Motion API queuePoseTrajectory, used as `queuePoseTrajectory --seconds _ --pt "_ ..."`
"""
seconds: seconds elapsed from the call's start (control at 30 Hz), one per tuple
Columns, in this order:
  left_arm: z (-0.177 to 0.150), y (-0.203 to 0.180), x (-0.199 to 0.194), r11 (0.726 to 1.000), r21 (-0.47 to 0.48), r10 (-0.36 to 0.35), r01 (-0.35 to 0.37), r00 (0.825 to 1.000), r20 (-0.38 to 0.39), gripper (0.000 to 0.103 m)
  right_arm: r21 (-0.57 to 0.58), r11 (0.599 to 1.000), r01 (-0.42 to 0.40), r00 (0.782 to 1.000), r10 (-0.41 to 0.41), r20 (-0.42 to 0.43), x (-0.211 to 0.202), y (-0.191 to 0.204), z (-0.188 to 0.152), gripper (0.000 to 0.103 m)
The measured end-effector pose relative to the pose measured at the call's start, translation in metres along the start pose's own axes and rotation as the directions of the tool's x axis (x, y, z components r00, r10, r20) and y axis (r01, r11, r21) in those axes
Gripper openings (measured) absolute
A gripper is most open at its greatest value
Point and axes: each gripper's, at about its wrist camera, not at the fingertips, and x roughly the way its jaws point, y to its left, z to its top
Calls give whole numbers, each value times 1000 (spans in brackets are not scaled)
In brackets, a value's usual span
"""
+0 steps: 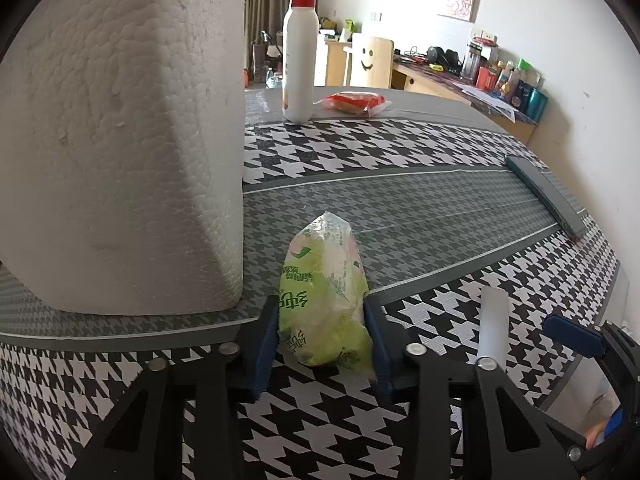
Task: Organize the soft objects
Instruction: 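Grasp the green packet with the left tool while the right tool grasps the white foam roll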
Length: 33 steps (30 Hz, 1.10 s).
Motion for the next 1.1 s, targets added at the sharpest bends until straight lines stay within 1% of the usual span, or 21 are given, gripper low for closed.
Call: queuePoseTrajectory --seconds 0.1,0.2,0.43,0.6,0.67,0.8,0.97,1.03,1.1 --pt "0 0 0 1000 2 -1 1 1000 1 35 -3 1000 -2 1000 2 -1 0 2 0 93" --pt "-1 1 -1 1000 2 -12 12 1000 2 34 -2 1000 -3 1000 3 -8 1 4 -1 93" --pt "-3 6 -12 1000 -4 -31 31 999 23 34 3 1000 10 999 -10 -31 8 8 -3 93" --pt "-5 8 -21 999 -1 -35 35 998 45 34 6 1000 11 1000 -11 -29 10 11 -2 93" --pt "-5 9 -24 999 -1 -34 34 998 56 34 3 1000 23 999 -23 -32 10 14 -2 93" --pt "-5 13 -32 999 -10 -30 31 996 78 34 -10 998 68 997 -68 -48 12 22 -1 80" --pt "-7 17 -38 999 -18 -43 45 995 94 34 -30 993 117 990 -119 -70 14 32 -1 69" --pt "-7 19 -41 999 -22 -47 49 994 103 34 -36 987 156 983 -159 -86 15 36 -1 62" --pt "-7 21 -43 998 -25 -50 54 993 110 34 -37 981 189 976 -192 -102 15 40 -2 59"
